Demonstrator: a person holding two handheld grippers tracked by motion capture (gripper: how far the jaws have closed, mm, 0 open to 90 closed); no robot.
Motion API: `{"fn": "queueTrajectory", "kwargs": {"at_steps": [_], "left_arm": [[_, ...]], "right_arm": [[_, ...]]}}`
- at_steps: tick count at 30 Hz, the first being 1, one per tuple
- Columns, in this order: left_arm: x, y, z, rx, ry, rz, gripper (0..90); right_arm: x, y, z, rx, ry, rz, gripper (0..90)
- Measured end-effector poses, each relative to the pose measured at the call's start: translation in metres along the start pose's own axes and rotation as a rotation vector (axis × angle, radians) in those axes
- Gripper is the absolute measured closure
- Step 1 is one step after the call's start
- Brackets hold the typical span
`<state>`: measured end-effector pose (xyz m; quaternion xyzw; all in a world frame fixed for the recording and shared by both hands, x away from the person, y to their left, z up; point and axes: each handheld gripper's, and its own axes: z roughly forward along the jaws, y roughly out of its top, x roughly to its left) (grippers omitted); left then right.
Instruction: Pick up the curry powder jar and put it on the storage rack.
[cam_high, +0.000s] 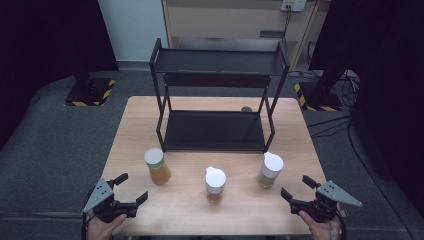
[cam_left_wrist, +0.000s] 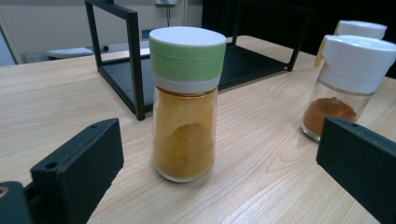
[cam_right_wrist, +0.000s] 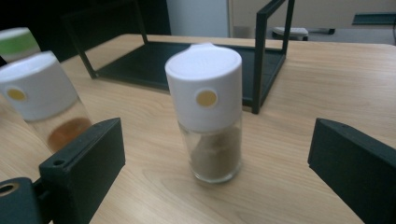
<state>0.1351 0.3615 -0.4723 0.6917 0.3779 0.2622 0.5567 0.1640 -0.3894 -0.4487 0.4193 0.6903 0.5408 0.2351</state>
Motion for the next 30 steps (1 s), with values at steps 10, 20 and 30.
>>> {"fn": "queueTrajectory", "kwargs": {"at_steps": [10, 20, 30], "left_arm": [[0.003, -0.001, -0.001, 0.006, -0.003, -0.001, 0.0], [0.003, 0.001, -0.001, 0.010, -0.002, -0.004, 0.0], [0.000, 0.012, -0.002, 0.044, 0.008, -0.020, 0.0]], "right_arm": [[-0.003, -0.005, 0.001, -0.006, 0.018, -0.036, 5.2], [-0.005, -0.007, 0.000, -0.022, 0.026, -0.028, 5.2], [-0.006, -0.008, -0.002, -0.027, 0.028, -0.017, 5.3]]}}
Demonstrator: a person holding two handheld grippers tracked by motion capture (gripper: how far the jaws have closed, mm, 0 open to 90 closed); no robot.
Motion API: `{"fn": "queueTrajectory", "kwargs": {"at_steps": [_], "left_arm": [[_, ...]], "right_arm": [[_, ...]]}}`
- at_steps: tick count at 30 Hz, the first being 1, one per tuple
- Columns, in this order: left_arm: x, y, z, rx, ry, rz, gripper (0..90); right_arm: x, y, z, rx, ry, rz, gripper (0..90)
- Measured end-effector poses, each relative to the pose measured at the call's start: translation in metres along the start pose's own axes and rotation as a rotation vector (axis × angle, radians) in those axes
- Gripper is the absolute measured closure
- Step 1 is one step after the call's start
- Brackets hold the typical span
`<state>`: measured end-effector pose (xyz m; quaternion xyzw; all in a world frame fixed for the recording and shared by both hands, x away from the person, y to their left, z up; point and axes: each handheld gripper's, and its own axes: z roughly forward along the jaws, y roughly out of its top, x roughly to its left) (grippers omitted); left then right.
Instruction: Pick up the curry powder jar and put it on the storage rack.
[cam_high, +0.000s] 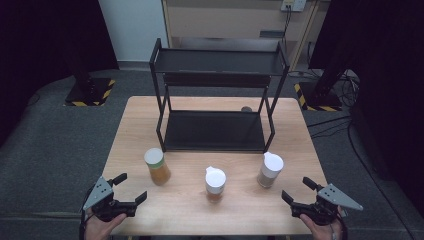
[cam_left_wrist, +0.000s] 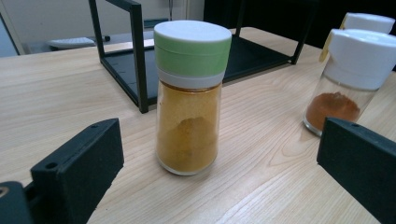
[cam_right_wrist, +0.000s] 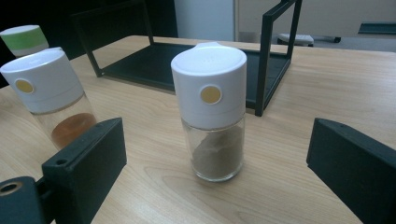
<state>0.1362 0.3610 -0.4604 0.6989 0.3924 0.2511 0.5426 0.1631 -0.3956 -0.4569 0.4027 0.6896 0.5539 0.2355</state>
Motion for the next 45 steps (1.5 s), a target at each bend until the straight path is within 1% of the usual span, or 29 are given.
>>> {"fn": "queueTrajectory", "kwargs": {"at_steps": [1, 3, 7, 11, 13, 14, 15, 17, 20, 27, 29, 31, 38, 42, 45], "left_arm": [[0.001, 0.001, 0.000, 0.001, -0.008, -0.004, 0.0], [0.001, 0.005, -0.001, 0.012, -0.010, 0.010, 0.0], [0.003, 0.013, -0.001, 0.018, -0.025, 0.021, 0.0], [0.005, 0.023, -0.001, 0.036, -0.036, 0.031, 0.0], [0.007, 0.027, -0.002, 0.038, -0.044, 0.035, 0.0], [0.007, 0.033, -0.002, 0.045, -0.049, 0.039, 0.0], [0.007, 0.033, -0.002, 0.045, -0.049, 0.039, 0.0], [0.008, 0.038, -0.002, 0.049, -0.051, 0.047, 0.0], [0.012, 0.043, -0.002, 0.048, -0.052, 0.037, 0.0], [0.019, 0.054, -0.001, 0.046, -0.052, 0.032, 0.0], [0.022, 0.058, 0.000, 0.051, -0.056, 0.023, 0.0], [0.023, 0.063, 0.002, 0.058, -0.056, 0.032, 0.0], [0.028, 0.073, 0.015, 0.083, -0.067, 0.034, 0.0], [0.033, 0.074, 0.022, 0.079, -0.080, 0.008, 0.0], [0.033, 0.077, 0.027, 0.083, -0.085, 0.012, 0.0]], "right_arm": [[0.000, 0.000, 0.000, 0.002, 0.000, -0.002, 5.3], [0.000, 0.000, 0.000, 0.004, 0.000, -0.002, 5.3], [0.000, 0.001, 0.001, 0.008, 0.005, -0.007, 5.3], [0.000, 0.000, 0.000, 0.005, 0.002, -0.006, 5.3], [0.000, 0.000, 0.000, 0.004, 0.002, -0.004, 5.3], [0.000, 0.000, 0.000, 0.005, 0.001, -0.001, 5.3], [0.000, 0.000, 0.000, 0.005, 0.001, -0.001, 5.3], [0.000, 0.000, 0.000, 0.005, 0.002, -0.006, 5.4], [0.000, 0.000, 0.000, 0.006, 0.003, -0.004, 5.5], [-0.002, 0.000, 0.001, 0.007, 0.015, -0.001, 5.6], [-0.002, 0.000, 0.001, 0.005, 0.016, 0.000, 5.7], [-0.002, 0.000, 0.000, 0.004, 0.015, 0.002, 5.7], [-0.003, 0.000, 0.000, 0.002, 0.015, 0.005, 5.8], [-0.003, -0.001, 0.000, 0.002, 0.018, 0.009, 5.8], [-0.003, -0.001, 0.000, 0.002, 0.018, 0.009, 5.8]]}}
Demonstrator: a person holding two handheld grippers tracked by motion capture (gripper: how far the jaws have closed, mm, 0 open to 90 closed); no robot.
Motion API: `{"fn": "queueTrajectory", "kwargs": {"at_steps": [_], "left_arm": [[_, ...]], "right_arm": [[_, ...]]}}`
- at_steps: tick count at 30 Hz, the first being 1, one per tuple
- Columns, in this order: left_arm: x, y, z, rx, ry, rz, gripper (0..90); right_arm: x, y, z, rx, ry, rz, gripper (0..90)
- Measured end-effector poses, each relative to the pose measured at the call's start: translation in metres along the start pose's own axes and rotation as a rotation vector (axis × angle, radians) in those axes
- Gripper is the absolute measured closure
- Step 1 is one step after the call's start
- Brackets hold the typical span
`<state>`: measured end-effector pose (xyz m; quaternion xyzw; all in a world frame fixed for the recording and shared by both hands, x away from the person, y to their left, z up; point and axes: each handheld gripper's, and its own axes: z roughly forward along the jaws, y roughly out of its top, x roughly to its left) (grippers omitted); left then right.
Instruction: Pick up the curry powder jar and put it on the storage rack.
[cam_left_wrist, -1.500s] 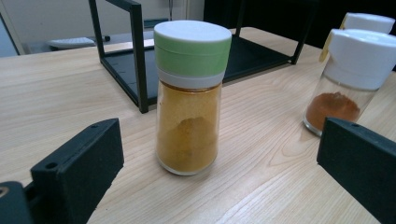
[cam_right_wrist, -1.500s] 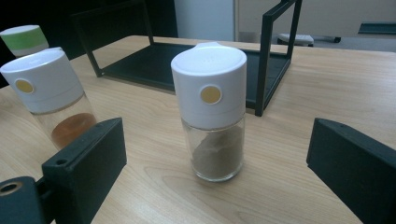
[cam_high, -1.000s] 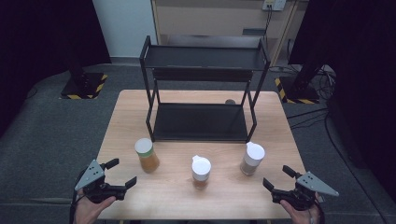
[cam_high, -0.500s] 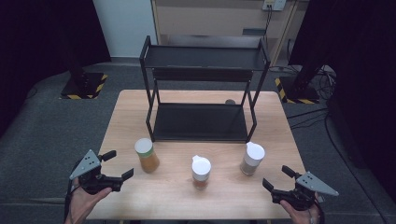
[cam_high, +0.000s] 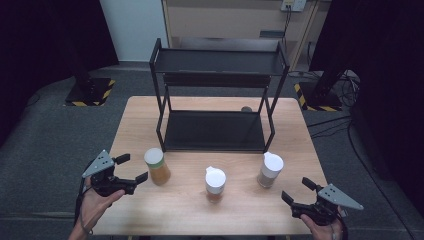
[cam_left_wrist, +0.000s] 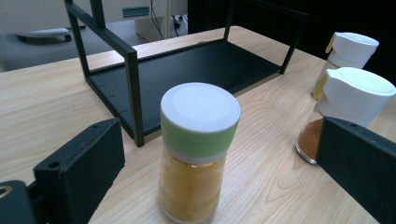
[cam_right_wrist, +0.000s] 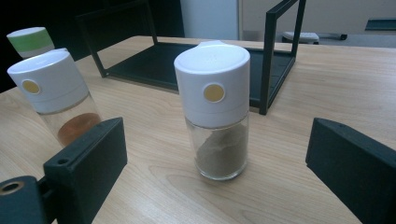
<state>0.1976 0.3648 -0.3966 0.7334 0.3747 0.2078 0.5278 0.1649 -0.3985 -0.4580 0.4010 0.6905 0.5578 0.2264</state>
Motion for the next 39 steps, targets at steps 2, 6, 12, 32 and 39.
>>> {"fn": "queueTrajectory", "kwargs": {"at_steps": [2, 6, 12, 32, 39], "left_arm": [[0.001, 0.002, 0.004, 0.002, -0.001, -0.003, 0.0], [0.001, 0.007, 0.012, 0.013, -0.005, 0.004, 0.1], [0.003, 0.011, 0.022, 0.034, -0.006, 0.010, 0.2], [0.009, 0.012, 0.052, 0.057, -0.010, 0.016, 2.7], [0.010, 0.012, 0.060, 0.066, -0.012, 0.023, 4.2]], "right_arm": [[0.000, 0.000, 0.000, 0.000, 0.000, 0.002, 5.8], [0.000, 0.000, 0.000, -0.002, -0.001, 0.003, 5.8], [-0.001, -0.001, -0.001, -0.004, 0.000, 0.006, 6.0], [-0.002, -0.001, -0.001, -0.008, 0.000, 0.010, 6.3], [-0.002, -0.001, -0.002, -0.009, 0.000, 0.012, 6.4]]}}
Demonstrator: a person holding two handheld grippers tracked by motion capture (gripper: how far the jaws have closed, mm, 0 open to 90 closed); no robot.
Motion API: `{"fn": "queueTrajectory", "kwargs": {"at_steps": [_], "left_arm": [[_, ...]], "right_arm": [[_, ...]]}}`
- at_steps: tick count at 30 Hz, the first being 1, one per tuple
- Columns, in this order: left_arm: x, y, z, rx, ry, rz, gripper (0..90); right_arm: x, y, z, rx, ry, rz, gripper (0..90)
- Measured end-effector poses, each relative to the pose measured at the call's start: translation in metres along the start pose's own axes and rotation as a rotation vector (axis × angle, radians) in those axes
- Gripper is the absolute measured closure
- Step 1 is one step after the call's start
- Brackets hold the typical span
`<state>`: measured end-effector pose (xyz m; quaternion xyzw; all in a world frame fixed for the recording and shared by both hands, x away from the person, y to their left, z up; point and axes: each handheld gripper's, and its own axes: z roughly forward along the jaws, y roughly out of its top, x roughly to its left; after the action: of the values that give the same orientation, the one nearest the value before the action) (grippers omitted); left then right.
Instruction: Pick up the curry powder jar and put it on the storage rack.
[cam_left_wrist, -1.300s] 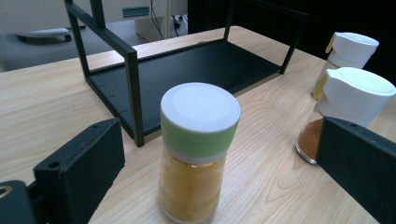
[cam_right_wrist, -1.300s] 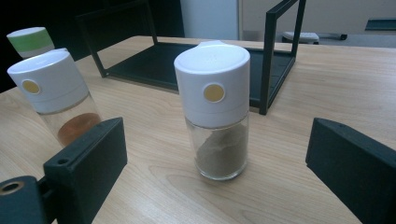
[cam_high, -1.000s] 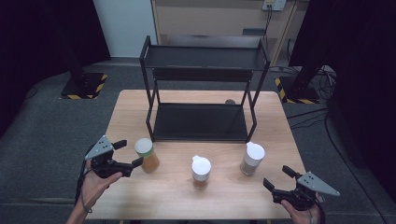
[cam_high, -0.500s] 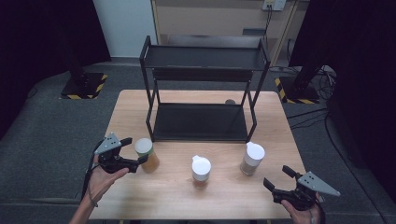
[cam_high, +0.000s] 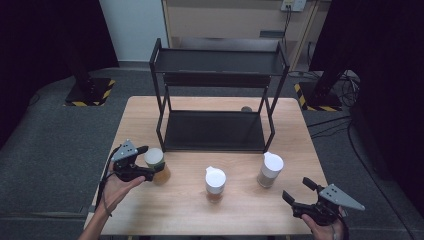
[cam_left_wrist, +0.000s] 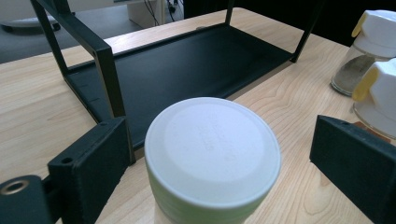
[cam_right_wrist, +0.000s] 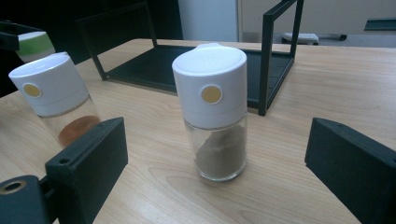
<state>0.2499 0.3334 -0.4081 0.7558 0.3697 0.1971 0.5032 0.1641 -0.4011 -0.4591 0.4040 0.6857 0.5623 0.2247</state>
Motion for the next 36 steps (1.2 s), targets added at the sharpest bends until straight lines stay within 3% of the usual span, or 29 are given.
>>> {"fn": "queueTrajectory", "kwargs": {"at_steps": [5, 11, 24, 36], "left_arm": [[0.001, -0.002, 0.004, -0.001, 0.005, -0.002, 6.5], [0.000, -0.005, 0.009, 0.001, 0.016, 0.027, 12.4], [-0.002, -0.011, 0.012, -0.028, 0.022, 0.061, 31.1], [-0.004, -0.009, 0.012, -0.024, 0.028, 0.071, 31.9]], "right_arm": [[0.000, 0.000, 0.000, 0.000, 0.000, 0.000, 6.4], [0.000, 0.000, 0.000, 0.000, 0.001, 0.001, 6.5], [-0.001, 0.000, 0.000, 0.001, 0.001, 0.006, 6.6], [-0.001, 0.000, 0.000, -0.001, 0.000, 0.006, 6.6]]}}
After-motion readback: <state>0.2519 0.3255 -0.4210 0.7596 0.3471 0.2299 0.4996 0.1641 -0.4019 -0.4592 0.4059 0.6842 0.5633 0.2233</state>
